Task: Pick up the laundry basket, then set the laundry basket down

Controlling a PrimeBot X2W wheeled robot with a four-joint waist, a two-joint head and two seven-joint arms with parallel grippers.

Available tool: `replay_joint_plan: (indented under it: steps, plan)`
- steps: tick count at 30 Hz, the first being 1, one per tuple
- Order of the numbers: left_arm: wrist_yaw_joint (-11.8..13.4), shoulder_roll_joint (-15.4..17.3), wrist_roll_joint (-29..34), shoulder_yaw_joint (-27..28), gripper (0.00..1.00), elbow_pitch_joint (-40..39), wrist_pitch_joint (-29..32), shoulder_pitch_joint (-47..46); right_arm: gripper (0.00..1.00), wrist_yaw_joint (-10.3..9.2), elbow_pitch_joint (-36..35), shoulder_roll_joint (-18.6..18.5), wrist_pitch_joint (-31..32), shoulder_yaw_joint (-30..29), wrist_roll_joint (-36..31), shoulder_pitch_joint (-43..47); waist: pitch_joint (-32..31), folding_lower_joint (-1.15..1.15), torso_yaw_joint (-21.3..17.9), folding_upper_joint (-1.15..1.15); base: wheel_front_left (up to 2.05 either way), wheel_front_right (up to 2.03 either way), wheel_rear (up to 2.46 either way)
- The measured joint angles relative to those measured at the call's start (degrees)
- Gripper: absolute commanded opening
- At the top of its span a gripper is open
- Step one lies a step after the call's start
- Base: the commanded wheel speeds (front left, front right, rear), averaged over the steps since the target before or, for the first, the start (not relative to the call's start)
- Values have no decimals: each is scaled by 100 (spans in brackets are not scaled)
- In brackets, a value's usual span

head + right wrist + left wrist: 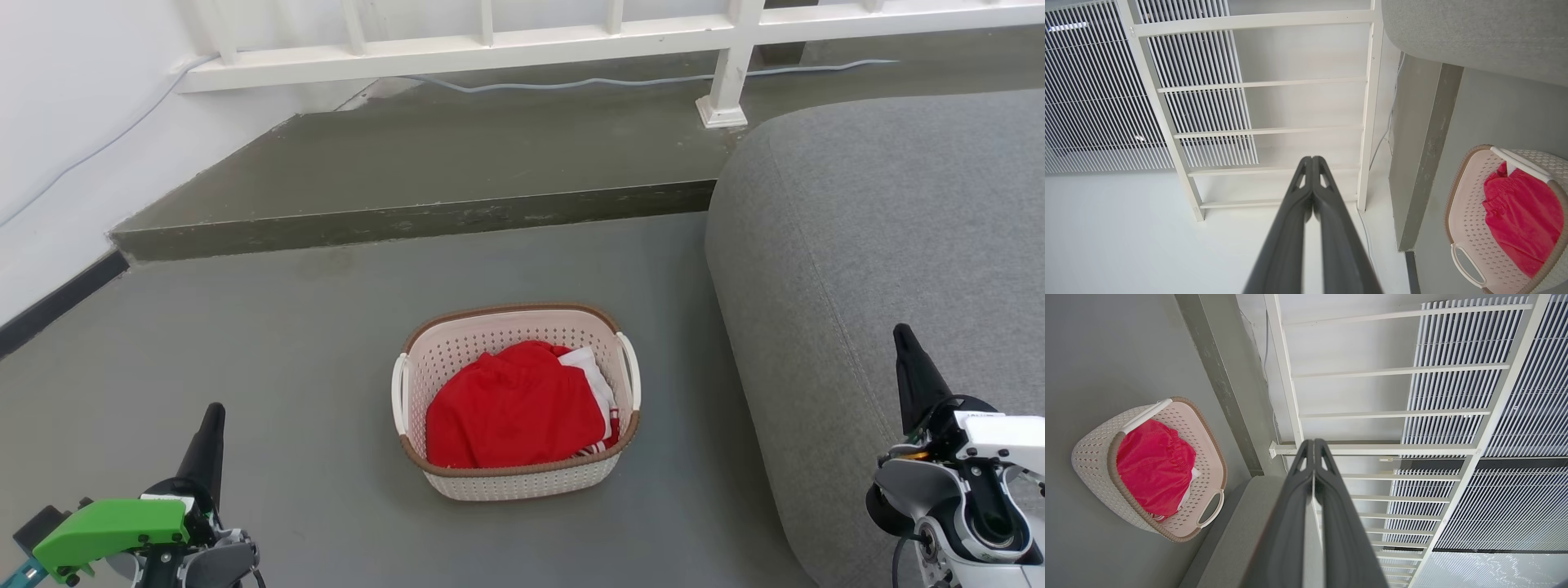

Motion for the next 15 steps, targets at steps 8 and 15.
replay_joint_plan:
  steps: [8,15]
  plan:
    - [0,0,0,3,0,3,0,-2,0,0,10,2,1,-5,-1,-2,0,0,0,0,0,0,0]
    - [0,0,0,5,0,7,0,-22,0,1,21,3,1,-11,-1,-3,-1,0,0,0,0,0,0]
